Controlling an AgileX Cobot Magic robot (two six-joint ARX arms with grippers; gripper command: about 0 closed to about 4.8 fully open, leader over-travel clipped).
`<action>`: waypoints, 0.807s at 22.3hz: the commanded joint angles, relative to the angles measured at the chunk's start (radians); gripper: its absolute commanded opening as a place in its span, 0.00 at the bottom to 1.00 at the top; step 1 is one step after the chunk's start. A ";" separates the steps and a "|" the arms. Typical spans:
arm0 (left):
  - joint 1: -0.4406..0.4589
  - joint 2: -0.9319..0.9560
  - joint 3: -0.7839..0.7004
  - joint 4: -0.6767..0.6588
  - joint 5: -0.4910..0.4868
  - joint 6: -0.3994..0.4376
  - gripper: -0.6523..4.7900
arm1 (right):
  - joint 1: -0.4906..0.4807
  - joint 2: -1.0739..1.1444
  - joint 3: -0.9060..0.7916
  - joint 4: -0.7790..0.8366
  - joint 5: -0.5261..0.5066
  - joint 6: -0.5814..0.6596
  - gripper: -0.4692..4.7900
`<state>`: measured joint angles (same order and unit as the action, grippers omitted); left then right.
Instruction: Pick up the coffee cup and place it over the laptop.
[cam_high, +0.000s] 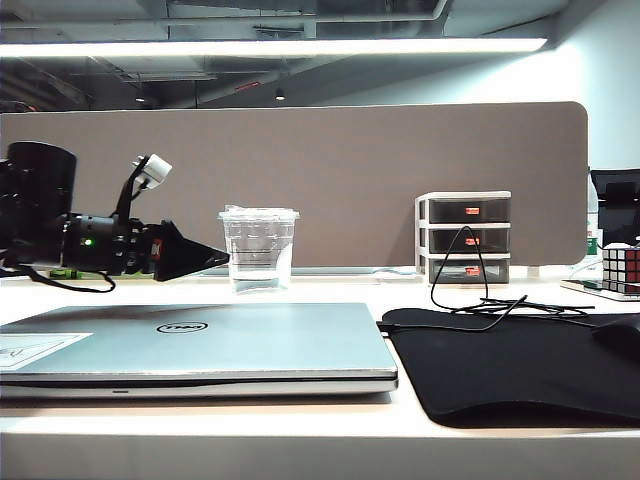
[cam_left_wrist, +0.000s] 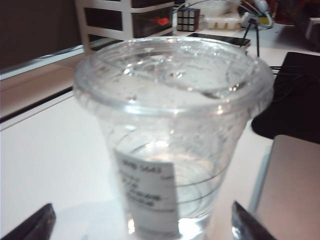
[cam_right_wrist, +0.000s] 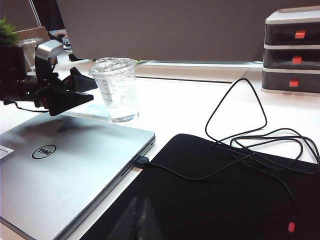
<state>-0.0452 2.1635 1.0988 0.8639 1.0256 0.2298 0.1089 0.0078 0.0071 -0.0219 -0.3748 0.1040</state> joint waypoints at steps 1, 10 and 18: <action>-0.014 -0.002 0.021 -0.013 0.064 -0.001 1.00 | 0.001 0.002 -0.006 -0.001 -0.001 -0.006 0.07; -0.028 0.043 0.074 -0.063 0.054 0.039 1.00 | 0.001 0.002 -0.006 -0.004 -0.002 -0.026 0.07; -0.048 0.086 0.161 -0.148 0.071 0.061 1.00 | 0.001 0.002 -0.006 -0.004 -0.001 -0.031 0.07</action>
<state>-0.0933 2.2475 1.2507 0.7387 1.0870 0.2764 0.1089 0.0078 0.0071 -0.0364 -0.3748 0.0811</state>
